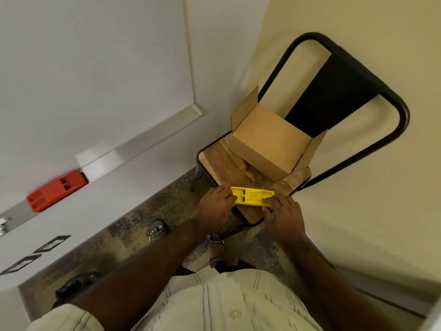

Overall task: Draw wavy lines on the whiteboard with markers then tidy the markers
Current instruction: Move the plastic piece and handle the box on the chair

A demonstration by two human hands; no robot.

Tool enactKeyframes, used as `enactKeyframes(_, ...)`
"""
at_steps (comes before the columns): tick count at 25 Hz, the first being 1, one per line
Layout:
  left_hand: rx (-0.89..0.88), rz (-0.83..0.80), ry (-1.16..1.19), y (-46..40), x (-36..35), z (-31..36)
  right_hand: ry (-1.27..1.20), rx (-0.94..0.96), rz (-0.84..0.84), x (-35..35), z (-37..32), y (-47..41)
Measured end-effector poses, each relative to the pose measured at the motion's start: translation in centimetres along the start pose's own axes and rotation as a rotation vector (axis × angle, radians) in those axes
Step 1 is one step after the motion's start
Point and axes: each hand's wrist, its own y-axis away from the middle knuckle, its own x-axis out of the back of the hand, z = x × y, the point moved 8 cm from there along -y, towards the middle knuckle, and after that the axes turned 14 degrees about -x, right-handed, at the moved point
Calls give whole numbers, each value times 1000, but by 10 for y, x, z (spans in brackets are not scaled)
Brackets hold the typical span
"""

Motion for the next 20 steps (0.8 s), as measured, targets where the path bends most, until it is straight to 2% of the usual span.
enactKeyframes(3, 81, 56, 20, 23, 18, -17, -81, -16, 70, 13, -17, 1)
enactKeyframes(8, 382, 191, 38, 101, 67, -66, -231, 297, 143, 23, -131, 3)
enactKeyframes(12, 630, 285, -15, 191, 114, -105, -268, 554, 45, 10, -255, 8)
enactKeyframes(15, 752, 344, -161, 257, 147, -135, -267, 685, -7, 3, -342, 18)
enactKeyframes(20, 992, 392, -224, 346, 188, -177, -255, 814, -90, -14, -454, 37)
